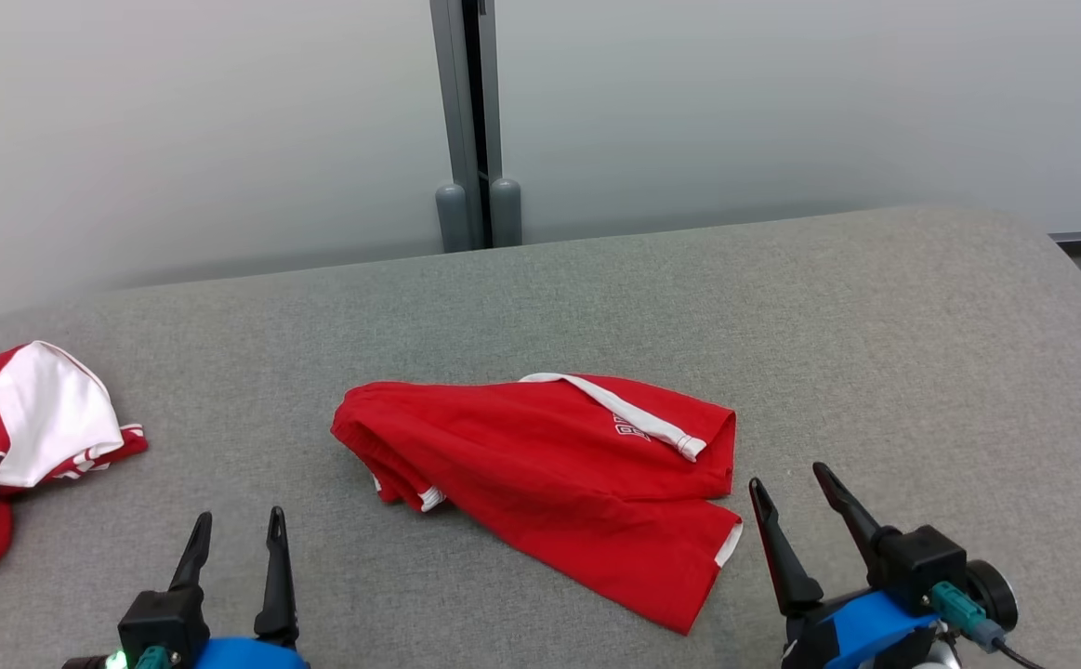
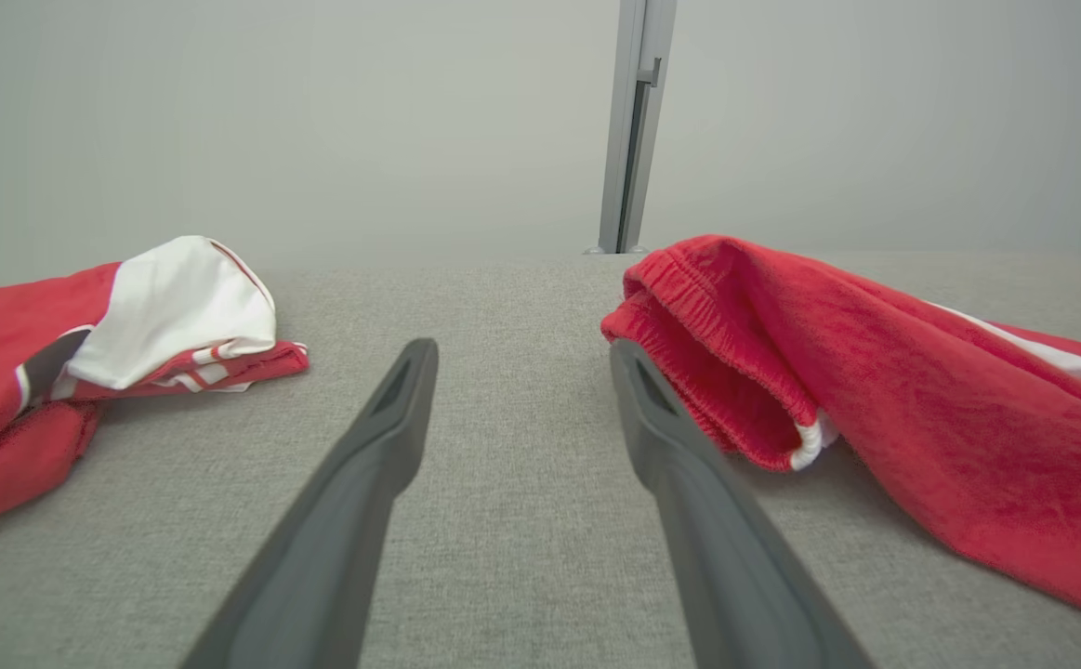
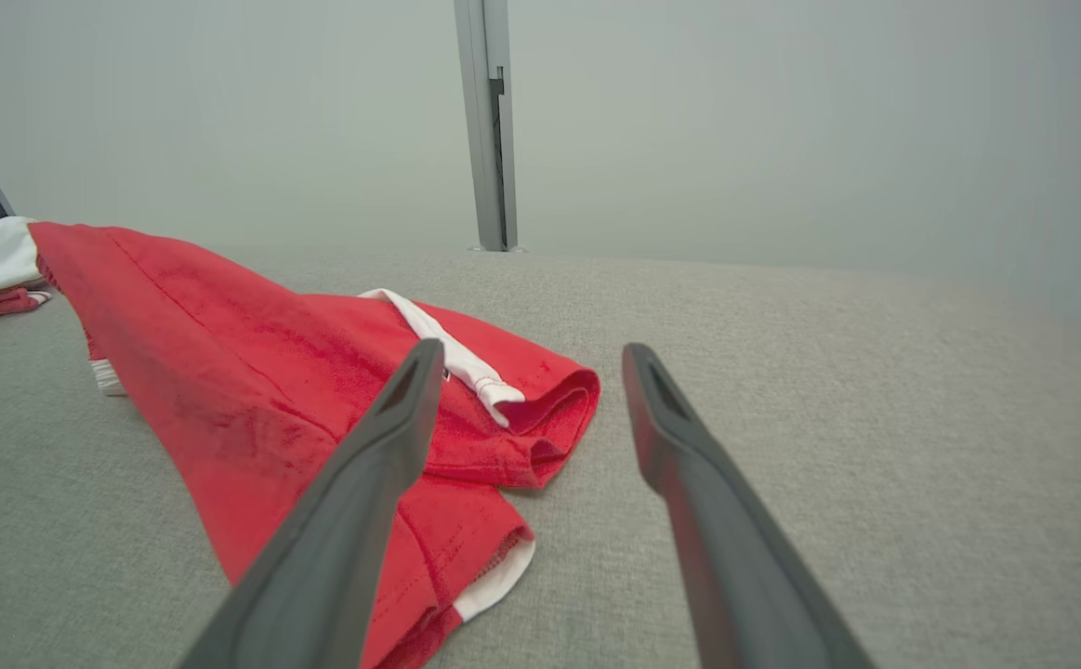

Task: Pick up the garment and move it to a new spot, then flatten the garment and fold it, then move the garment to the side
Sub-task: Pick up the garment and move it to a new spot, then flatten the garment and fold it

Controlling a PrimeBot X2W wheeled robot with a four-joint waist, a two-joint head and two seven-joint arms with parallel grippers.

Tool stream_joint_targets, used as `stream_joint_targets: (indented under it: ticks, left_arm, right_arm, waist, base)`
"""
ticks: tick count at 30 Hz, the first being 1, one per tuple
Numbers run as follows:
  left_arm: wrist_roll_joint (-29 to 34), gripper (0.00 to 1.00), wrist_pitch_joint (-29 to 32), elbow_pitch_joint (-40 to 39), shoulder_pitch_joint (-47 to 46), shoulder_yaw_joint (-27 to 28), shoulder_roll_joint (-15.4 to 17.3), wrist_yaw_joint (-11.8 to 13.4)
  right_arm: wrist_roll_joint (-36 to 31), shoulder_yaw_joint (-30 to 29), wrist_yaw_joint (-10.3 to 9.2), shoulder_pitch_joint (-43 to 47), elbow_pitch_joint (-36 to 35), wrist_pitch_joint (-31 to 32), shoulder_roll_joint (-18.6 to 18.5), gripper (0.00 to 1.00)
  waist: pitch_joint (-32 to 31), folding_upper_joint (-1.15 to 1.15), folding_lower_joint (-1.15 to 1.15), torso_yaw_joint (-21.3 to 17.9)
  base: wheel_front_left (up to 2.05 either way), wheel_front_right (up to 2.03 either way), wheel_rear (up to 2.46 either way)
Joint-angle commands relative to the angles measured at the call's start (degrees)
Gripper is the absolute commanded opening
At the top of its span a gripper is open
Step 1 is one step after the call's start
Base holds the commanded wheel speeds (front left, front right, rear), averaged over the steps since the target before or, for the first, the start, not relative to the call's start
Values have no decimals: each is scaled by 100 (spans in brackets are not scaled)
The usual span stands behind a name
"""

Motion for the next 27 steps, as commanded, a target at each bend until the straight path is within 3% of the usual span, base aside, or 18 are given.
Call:
stream_joint_targets:
  ticks: [1,8,14,19,27]
  left_arm:
    - [67,100,-16,-34,99,83,-13,26]
    - [206,100,-16,-43,225,175,-118,-72]
    - [256,100,-16,-33,126,114,-171,-185]
    - [275,100,-17,-20,45,159,-172,-269]
    - [290,100,-16,-59,-26,222,-161,-340]
  right_arm:
    - [-6,31,2,116,28,-6,-18,100]
    - [-28,247,2,276,251,-6,-18,100]
    - [80,709,2,196,1065,-6,-22,100]
    - [146,709,3,-7,1485,-6,-19,100]
    - [203,867,2,-130,1438,-6,-19,100]
  waist:
    - [-45,1,1,-2]
    - [-40,1,1,105]
    - [122,1,1,299]
    - [277,1,1,451]
    - [419,1,1,551]
  base:
    - [0,0,0]
    - [0,0,0]
    - [0,0,0]
    - [0,0,0]
    - [0,0,0]
